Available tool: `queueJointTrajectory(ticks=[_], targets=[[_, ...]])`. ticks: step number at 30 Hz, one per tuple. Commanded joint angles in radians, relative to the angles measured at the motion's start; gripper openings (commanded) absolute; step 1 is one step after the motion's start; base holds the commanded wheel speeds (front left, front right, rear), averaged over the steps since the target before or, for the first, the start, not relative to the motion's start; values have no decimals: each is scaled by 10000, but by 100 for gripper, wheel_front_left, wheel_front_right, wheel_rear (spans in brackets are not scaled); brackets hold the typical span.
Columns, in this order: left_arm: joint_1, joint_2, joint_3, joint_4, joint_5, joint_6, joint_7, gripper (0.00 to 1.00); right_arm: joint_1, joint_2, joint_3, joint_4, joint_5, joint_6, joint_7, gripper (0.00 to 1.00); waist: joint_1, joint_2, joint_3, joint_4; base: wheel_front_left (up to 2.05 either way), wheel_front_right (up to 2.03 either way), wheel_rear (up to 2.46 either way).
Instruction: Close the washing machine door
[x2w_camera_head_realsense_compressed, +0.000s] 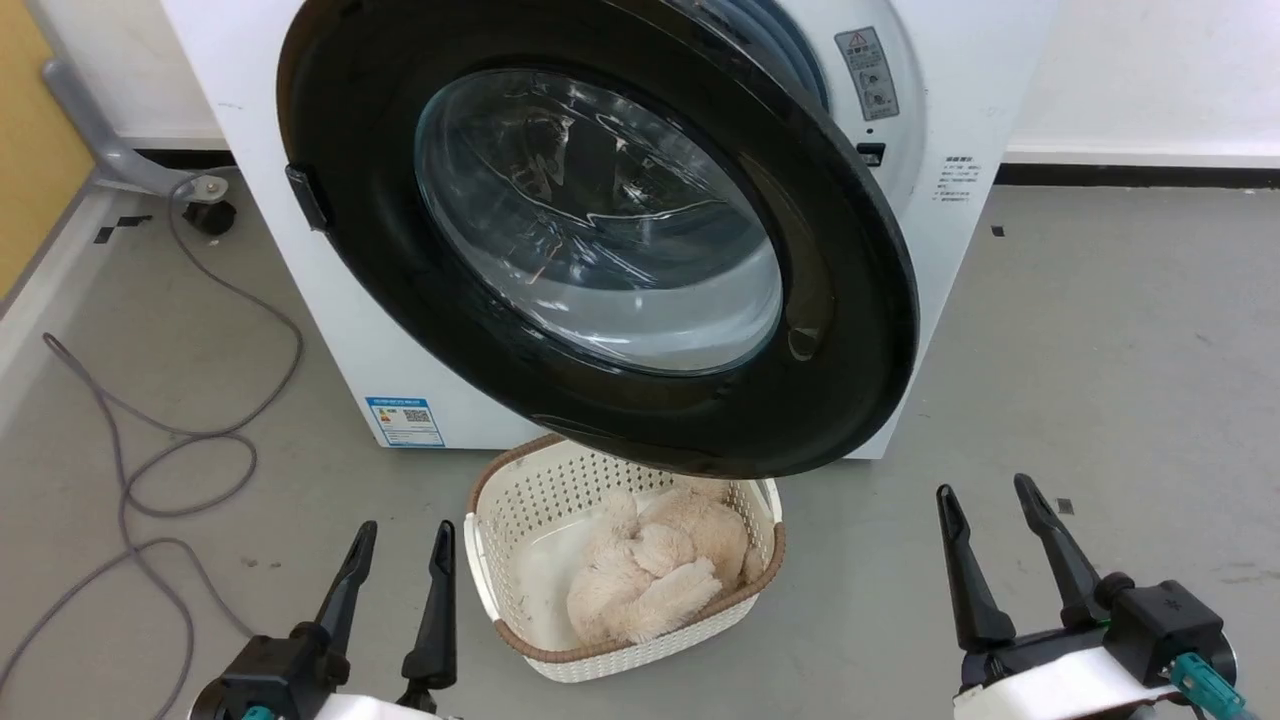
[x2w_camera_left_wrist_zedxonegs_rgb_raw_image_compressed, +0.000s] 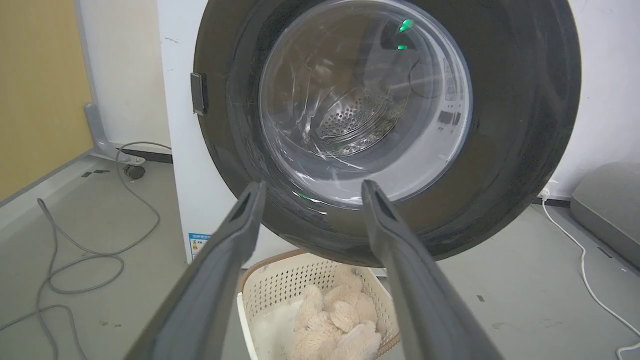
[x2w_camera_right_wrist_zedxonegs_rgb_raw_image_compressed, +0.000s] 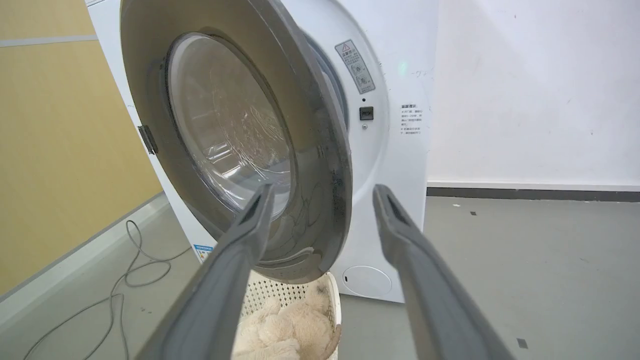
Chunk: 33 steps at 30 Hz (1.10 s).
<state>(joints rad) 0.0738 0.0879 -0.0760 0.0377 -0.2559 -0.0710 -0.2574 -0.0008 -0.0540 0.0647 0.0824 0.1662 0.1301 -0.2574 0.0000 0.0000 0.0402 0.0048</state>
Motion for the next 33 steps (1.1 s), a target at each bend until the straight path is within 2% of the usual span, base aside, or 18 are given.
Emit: queueJointTrajectory(ticks=[1,4,5,6,7,13,21,26,33], targets=[[29,-43,52,23,81,-62,-43,100,128,-42,12,6,22,6,-44,100,0,0,4,19,0,0,0],[-50,-141,149,20,273,-167,-43,100,110,-92,66,1,55,6,-44,100,0,0,46,84,0,0,0],[-78,-165,171,12,336,-196,-43,100,88,-128,128,-12,97,6,-44,81,0,0,84,115,0,0,0],[-110,-187,198,3,387,-225,-43,100,58,-193,209,-34,123,6,-44,25,0,0,128,148,0,0,0],[-141,-208,224,-12,433,-248,-43,100,18,-285,303,-58,115,6,-44,0,0,0,174,183,0,0,0],[-422,-302,285,-62,653,-349,-43,100,-552,-1107,1300,-133,188,6,-44,0,0,0,729,496,0,0,0],[-1086,-365,126,-122,676,-419,-43,100,-2498,-2797,2719,445,716,6,47,0,0,0,1693,995,0,0,0],[-1437,-373,13,-138,543,-392,-43,100,-3900,-3704,3045,988,1442,6,341,0,0,0,2223,1267,0,0,0],[-1798,-375,-307,-211,338,-187,-43,100,-5404,-4509,3150,1814,2416,6,693,0,0,0,2866,1599,0,0,0]])
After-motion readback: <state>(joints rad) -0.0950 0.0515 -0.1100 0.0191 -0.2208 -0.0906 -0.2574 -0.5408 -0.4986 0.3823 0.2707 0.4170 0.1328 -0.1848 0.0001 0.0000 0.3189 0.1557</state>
